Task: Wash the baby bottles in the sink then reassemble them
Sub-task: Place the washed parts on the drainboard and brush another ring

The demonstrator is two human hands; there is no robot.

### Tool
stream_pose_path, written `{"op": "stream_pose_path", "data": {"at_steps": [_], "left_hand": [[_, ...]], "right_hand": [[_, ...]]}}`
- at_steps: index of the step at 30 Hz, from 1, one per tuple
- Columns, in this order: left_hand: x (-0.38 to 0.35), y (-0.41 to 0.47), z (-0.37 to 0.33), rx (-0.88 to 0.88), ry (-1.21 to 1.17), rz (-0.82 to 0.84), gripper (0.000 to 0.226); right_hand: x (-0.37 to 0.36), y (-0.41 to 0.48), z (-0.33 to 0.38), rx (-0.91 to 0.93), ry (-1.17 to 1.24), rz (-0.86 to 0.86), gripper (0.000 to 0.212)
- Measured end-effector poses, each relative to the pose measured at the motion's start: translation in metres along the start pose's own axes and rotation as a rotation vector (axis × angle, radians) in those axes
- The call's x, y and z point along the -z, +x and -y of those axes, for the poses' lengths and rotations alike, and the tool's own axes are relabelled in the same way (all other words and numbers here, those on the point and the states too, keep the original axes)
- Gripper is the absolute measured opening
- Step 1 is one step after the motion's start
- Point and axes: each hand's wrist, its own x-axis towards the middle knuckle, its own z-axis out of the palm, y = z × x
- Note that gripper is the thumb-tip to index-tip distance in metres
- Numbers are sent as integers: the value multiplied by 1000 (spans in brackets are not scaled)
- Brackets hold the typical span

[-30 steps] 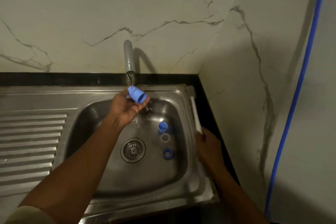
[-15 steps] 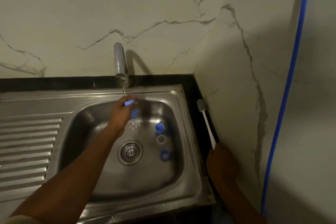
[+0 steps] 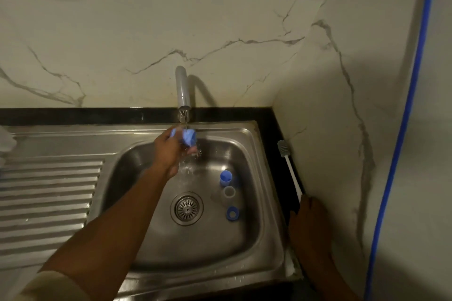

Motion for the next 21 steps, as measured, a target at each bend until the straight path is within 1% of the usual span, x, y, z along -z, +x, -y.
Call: {"op": "stream_pose_path", "data": {"at_steps": [2, 3, 4, 5, 8, 11, 12, 13, 14, 16, 21], "left_hand": [[6, 6, -3, 257, -482, -51, 35], [7, 5, -4, 343, -605, -68, 38], [6, 6, -5, 415, -635, -61, 39], [3, 6, -6, 461, -639, -45, 38], [-4, 9, -2, 507, -676, -7, 45], [-4, 5, 0, 530, -567, 39, 42], [-2, 5, -1, 521, -607, 25, 41], [-1, 6, -1, 500, -674, 3, 42], [1, 7, -3, 484, -682, -9, 42], [5, 7, -7, 478, -606, 6, 39], [4, 2, -17, 418, -566, -16, 30]], "right_hand": [[4, -7, 7, -5, 82, 1, 55], [7, -10, 11, 2, 99, -1, 55], [9, -14, 15, 16, 95, -12, 55], [10, -18, 21, 37, 88, -33, 54], [9, -32, 37, 139, 99, -168, 51], [10, -43, 54, 198, 127, -245, 48], [11, -47, 62, 208, 140, -250, 47], [13, -50, 70, 203, 159, -227, 46], [13, -53, 77, 194, 180, -179, 44], [12, -61, 92, 204, 197, -139, 42], [11, -67, 123, 266, 225, -133, 42]]}}
